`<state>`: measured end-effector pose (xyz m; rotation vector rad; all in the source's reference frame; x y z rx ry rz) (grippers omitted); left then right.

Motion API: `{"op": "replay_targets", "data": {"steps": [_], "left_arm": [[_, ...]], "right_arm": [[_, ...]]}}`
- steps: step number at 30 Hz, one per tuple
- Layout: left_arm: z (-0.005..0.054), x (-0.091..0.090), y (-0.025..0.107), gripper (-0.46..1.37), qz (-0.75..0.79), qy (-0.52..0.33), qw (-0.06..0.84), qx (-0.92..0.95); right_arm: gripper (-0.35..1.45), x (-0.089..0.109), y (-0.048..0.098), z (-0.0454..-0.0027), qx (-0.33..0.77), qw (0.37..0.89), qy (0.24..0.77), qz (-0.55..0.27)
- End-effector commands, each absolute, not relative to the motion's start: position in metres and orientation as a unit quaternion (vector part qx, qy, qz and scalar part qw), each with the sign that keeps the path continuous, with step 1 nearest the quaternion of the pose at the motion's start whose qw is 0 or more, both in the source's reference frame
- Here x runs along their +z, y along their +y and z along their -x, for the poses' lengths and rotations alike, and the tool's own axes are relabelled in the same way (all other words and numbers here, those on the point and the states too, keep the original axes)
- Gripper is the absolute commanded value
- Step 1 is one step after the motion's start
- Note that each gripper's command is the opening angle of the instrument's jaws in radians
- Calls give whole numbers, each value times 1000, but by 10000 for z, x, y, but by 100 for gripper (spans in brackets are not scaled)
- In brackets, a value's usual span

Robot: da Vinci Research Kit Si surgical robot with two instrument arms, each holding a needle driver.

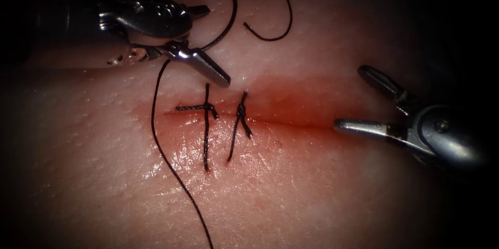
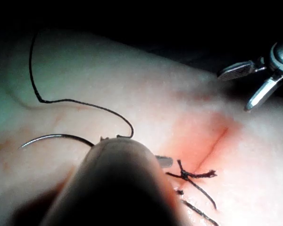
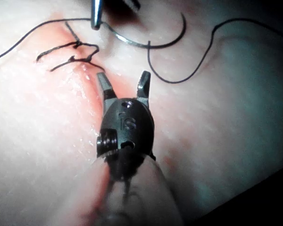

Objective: Wound Closure
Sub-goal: Grab the needle using the left gripper

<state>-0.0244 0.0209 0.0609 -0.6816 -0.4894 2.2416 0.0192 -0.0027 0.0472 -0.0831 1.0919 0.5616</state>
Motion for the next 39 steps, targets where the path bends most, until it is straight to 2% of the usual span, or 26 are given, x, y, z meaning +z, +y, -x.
{"op": "replay_targets", "data": {"steps": [1, 4, 11, 14, 17, 18, 20, 21, 27, 39], "left_arm": [[246, 617, 209, 94, 261, -194, 365, 873], [246, 633, 207, 87, 258, -202, 369, 870], [245, 665, 212, 87, 246, -205, 369, 872], [245, 674, 217, 77, 246, -206, 370, 872], [245, 681, 218, 56, 246, -209, 366, 873], [244, 684, 217, 39, 245, -214, 363, 873], [242, 686, 216, 22, 246, -217, 357, 875], [239, 686, 215, 7, 245, -220, 352, 876], [219, 684, 213, -35, 213, -223, 331, 892], [172, 620, 228, -35, 248, -208, 227, 919]], "right_arm": [[127, 473, -26, -193, 262, 817, 513, 36], [127, 474, -26, -193, 262, 817, 513, 36], [127, 474, -26, -193, 262, 817, 513, 37], [128, 474, -26, -193, 262, 817, 513, 37], [128, 474, -27, -193, 262, 817, 513, 37], [128, 474, -27, -193, 262, 817, 513, 37], [128, 474, -28, -193, 261, 817, 513, 37], [128, 474, -29, -193, 261, 817, 513, 37], [128, 475, -31, -193, 260, 817, 514, 37], [127, 476, -31, -192, 260, 817, 514, 37]]}}
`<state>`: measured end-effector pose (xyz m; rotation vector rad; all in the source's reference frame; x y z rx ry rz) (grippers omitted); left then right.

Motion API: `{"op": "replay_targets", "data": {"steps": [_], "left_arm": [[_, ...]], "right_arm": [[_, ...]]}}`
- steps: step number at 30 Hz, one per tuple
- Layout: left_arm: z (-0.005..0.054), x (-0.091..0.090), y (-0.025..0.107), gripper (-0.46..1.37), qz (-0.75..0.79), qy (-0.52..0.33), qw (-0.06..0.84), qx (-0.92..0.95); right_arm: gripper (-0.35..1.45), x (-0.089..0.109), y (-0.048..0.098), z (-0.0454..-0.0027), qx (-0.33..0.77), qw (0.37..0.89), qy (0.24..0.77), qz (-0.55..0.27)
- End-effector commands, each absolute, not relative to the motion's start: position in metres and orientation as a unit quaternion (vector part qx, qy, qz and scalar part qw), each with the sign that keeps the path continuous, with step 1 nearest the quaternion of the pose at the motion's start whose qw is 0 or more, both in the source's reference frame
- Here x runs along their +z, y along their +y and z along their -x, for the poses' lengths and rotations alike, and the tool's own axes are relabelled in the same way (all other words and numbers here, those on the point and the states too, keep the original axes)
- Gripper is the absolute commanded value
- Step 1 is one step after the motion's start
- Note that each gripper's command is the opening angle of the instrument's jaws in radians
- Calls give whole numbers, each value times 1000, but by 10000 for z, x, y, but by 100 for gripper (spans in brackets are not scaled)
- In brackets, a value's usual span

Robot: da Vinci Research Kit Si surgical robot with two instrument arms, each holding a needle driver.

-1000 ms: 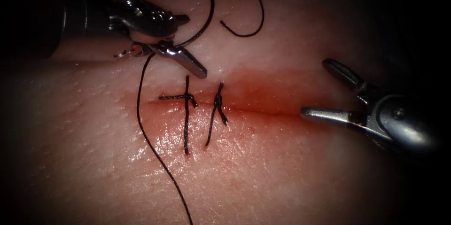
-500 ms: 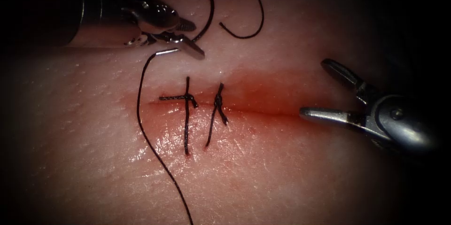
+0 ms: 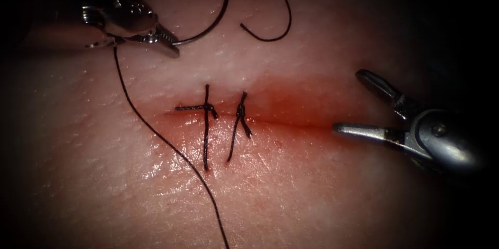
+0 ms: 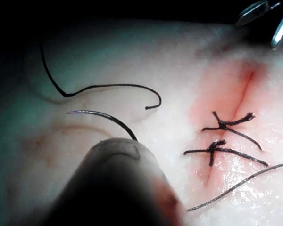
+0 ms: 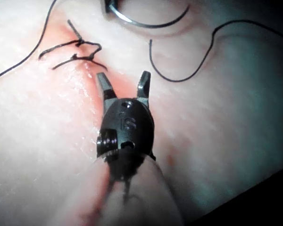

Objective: Wound Closure
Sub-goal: Grab the needle using the left gripper

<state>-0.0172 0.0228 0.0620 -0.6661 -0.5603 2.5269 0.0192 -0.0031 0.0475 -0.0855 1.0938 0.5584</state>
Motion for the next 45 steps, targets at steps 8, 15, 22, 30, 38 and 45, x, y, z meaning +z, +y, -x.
{"op": "replay_targets", "data": {"steps": [8, 15, 22, 30, 38, 45], "left_arm": [[159, 525, 244, -35, 318, -154, 59, 934], [165, 472, 235, -35, 347, -155, -33, 924], [177, 453, 221, -35, 373, -131, -166, 903], [201, 468, 223, -35, 377, -69, -287, 878], [223, 490, 209, -35, 379, -17, -374, 846], [231, 519, 178, -35, 372, -52, -408, 832]], "right_arm": [[127, 478, -29, -192, 260, 817, 514, 37], [127, 478, -29, -192, 260, 817, 514, 37], [121, 479, -29, -186, 259, 817, 515, 36], [119, 481, -28, -182, 256, 817, 515, 37], [116, 484, -26, -175, 259, 816, 516, 33], [115, 485, -25, -173, 259, 816, 516, 33]]}}
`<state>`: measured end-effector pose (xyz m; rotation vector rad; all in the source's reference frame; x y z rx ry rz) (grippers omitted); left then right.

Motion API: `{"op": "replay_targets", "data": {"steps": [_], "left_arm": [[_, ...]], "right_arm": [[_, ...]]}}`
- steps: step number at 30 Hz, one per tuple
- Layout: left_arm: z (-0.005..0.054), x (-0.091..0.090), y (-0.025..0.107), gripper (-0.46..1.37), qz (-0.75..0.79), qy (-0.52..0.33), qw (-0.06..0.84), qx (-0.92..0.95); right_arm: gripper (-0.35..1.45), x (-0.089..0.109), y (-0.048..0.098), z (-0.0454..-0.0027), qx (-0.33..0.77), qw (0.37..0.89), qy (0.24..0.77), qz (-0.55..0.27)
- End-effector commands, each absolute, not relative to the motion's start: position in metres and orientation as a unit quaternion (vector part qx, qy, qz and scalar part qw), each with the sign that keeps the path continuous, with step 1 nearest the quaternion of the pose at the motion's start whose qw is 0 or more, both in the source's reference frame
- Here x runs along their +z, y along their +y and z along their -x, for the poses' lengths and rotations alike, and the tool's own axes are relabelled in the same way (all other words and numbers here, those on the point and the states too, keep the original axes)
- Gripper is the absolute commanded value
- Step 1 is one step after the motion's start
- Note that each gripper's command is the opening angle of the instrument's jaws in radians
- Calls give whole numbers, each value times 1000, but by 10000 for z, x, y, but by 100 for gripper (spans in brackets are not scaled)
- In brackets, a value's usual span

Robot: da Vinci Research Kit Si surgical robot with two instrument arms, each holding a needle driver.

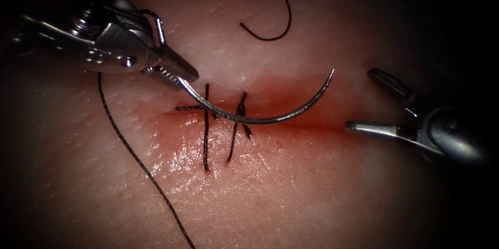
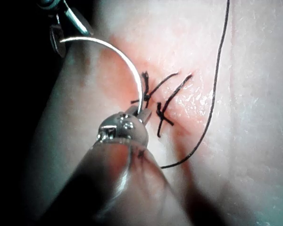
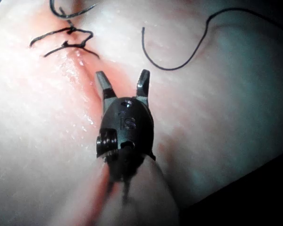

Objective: Wound Closure
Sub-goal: Grab the needle using the left gripper, then pass the needle from the left to the right gripper

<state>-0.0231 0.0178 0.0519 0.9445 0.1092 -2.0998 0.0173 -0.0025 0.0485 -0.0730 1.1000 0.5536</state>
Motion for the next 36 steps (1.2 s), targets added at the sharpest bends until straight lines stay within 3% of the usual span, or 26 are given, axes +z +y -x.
{"op": "replay_targets", "data": {"steps": [1, 9, 13, 14, 16, 21, 33, 36], "left_arm": [[231, 524, 172, -35, -373, 57, 412, -829], [236, 536, 149, -35, -383, 69, 438, -811], [240, 532, 158, -35, -374, 34, 450, -810], [242, 528, 165, -35, -369, 15, 458, -809], [244, 516, 182, -35, -366, -36, 468, -803], [250, 486, 208, -35, -355, -117, 495, -785], [263, 490, 187, -35, -337, -149, 555, -746], [267, 490, 186, -35, -327, -162, 566, -739]], "right_arm": [[115, 485, -25, -174, 259, 816, 516, 33], [115, 489, -19, -175, 283, 808, 516, 16], [122, 491, -16, -177, 293, 797, 528, -13], [121, 491, -16, -178, 284, 794, 537, -27], [94, 493, -17, -175, 311, 767, 554, -93], [102, 504, -8, -180, 349, 725, 558, -204], [104, 524, 28, -216, 359, 684, 549, -319], [92, 525, 30, -223, 379, 664, 533, -362]]}}
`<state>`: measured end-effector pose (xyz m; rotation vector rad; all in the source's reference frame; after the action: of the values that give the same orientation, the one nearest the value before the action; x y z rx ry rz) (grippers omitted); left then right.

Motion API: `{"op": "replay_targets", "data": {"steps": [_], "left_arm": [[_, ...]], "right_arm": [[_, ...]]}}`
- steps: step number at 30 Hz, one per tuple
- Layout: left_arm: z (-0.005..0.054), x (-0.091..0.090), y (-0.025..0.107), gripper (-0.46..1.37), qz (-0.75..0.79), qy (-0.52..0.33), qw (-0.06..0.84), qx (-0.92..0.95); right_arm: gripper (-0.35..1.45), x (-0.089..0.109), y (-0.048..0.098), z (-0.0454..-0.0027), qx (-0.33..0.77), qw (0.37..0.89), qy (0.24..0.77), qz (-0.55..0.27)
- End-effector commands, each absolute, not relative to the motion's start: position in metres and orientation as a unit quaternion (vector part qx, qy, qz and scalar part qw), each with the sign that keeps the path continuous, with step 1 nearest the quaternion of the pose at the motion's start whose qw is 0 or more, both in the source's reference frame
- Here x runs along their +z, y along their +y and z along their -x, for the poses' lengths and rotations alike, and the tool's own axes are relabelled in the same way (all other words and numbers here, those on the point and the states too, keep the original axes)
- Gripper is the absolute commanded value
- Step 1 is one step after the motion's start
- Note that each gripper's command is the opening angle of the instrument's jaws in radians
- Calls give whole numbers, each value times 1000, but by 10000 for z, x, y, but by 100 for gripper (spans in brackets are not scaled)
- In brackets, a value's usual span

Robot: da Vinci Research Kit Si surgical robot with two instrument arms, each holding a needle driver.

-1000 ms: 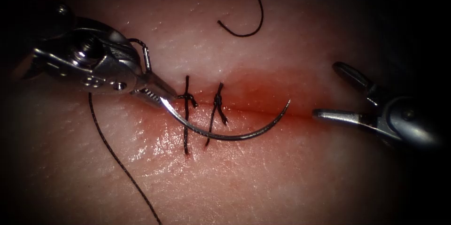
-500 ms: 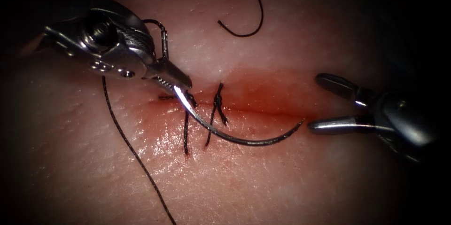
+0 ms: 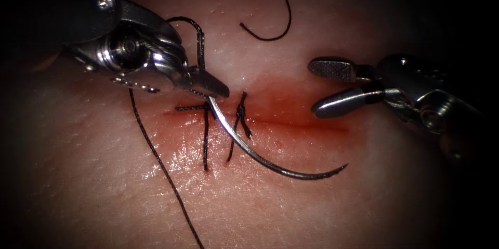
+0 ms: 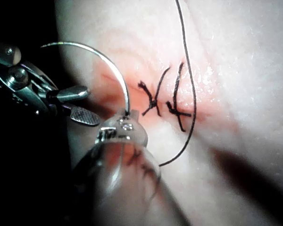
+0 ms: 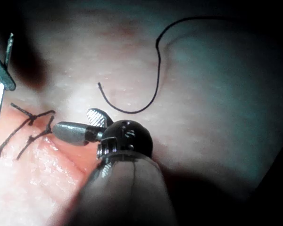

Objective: Wound Closure
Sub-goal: Pass the needle from the left to the right gripper

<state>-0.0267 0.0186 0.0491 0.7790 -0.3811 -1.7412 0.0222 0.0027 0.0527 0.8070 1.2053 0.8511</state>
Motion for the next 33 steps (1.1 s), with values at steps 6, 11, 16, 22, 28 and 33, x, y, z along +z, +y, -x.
{"op": "replay_targets", "data": {"steps": [6, 11, 16, 22, 28, 33], "left_arm": [[272, 497, 190, -35, -304, -186, 581, -732], [276, 503, 184, -35, -300, -189, 582, -732], [280, 507, 175, -35, -296, -197, 583, -731], [284, 503, 171, -35, -295, -204, 584, -729], [291, 494, 173, -35, -296, -209, 583, -727], [294, 494, 172, -35, -297, -210, 582, -728]], "right_arm": [[117, 511, 35, -239, 375, 648, 523, -406], [98, 493, 50, -251, 368, 623, 546, -423], [92, 477, 59, -271, 374, 604, 561, -424], [92, 477, 60, -289, 379, 600, 566, -420], [84, 479, 60, -299, 384, 594, 570, -418], [79, 479, 60, -303, 384, 594, 571, -418]]}}
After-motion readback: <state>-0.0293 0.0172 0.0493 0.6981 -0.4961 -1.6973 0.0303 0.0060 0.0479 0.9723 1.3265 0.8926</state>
